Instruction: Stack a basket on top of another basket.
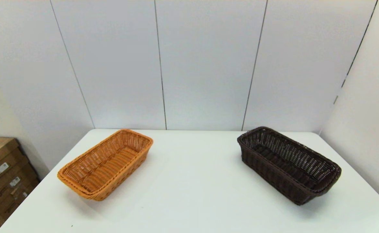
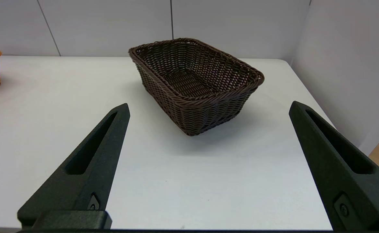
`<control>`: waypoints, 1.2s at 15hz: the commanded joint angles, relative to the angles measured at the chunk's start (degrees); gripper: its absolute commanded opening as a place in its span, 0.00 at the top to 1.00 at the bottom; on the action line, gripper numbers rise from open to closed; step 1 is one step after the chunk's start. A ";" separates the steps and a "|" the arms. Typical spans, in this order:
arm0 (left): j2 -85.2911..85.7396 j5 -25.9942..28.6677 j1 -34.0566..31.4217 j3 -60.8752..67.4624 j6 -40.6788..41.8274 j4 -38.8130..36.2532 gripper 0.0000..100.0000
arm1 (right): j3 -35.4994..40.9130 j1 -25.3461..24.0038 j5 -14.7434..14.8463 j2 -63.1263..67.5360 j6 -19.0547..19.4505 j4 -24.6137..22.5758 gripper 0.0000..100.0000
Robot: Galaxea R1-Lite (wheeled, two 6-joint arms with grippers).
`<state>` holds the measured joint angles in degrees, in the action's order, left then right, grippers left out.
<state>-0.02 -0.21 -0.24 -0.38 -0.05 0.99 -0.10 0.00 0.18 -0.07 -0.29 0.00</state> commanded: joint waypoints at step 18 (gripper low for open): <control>-57.81 -11.39 -0.11 -25.11 -38.10 7.27 0.00 | 0.01 0.09 -0.01 0.07 -0.06 0.00 0.00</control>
<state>-51.74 -11.29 -0.33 -24.55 -26.73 6.52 -0.10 0.00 0.16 -0.07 -0.29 0.02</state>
